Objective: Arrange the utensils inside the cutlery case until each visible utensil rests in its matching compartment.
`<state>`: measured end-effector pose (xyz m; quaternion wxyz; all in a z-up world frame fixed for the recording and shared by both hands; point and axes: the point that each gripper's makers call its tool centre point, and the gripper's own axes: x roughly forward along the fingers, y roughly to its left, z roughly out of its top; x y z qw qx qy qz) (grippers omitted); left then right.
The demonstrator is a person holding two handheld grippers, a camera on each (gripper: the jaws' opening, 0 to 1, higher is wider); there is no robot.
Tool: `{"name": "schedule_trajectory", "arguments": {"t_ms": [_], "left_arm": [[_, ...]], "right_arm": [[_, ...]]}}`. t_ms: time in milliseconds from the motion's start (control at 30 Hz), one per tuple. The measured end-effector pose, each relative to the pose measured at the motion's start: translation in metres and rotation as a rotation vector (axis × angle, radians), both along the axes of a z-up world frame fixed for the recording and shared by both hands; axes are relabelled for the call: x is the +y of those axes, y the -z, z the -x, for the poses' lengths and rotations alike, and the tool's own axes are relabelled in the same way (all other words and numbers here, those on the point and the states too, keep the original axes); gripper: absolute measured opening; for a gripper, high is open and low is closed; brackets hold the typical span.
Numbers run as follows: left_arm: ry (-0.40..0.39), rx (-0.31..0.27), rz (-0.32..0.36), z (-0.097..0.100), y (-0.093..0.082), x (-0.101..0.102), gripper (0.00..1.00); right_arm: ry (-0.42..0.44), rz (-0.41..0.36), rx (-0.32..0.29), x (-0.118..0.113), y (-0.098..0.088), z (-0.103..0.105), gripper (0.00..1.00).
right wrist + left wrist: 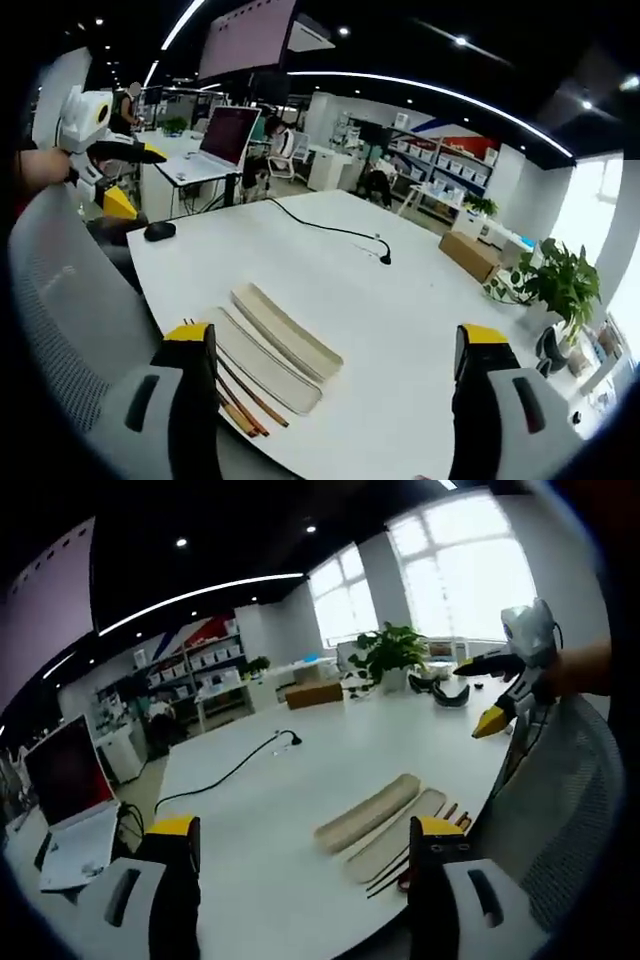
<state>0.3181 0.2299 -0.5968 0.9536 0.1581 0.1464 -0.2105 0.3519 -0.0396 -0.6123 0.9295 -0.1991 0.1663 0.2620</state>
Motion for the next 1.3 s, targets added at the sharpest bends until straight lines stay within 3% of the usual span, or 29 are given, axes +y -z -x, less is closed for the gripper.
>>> {"name": "schedule_trajectory", "arguments": {"t_ms": [200,333,600,700,767,967,1067,1300], "left_arm": [[0.007,-0.005,-0.031,0.001,0.001,-0.001,0.89],[-0.001,-0.012,0.001,0.000,-0.002,0.001,0.89],[-0.002,-0.004,-0.009,0.002,0.000,0.001,0.88],[0.001,-0.012,-0.015,0.002,-0.001,0.000,0.88],[-0.002,-0.011,-0.018,0.001,-0.001,0.001,0.88],[0.004,-0.005,-0.028,0.001,0.001,0.000,0.87],[0.005,0.000,-0.031,0.001,0.002,0.000,0.87],[0.009,0.008,-0.040,0.002,0.004,0.000,0.87]], "right_arm": [[-0.014,0.012,0.007,0.002,0.002,0.003,0.97],[-0.021,0.045,0.022,0.003,0.004,0.007,0.82],[-0.034,0.077,0.027,0.005,0.006,0.009,0.70],[-0.025,0.143,0.022,-0.003,0.008,0.009,0.62],[-0.037,0.114,0.043,-0.001,0.010,0.011,0.54],[-0.025,0.110,0.050,-0.002,0.011,0.010,0.58],[-0.046,0.085,0.070,0.003,0.013,0.012,0.53],[-0.067,0.065,0.108,0.008,0.019,0.015,0.52]]}}
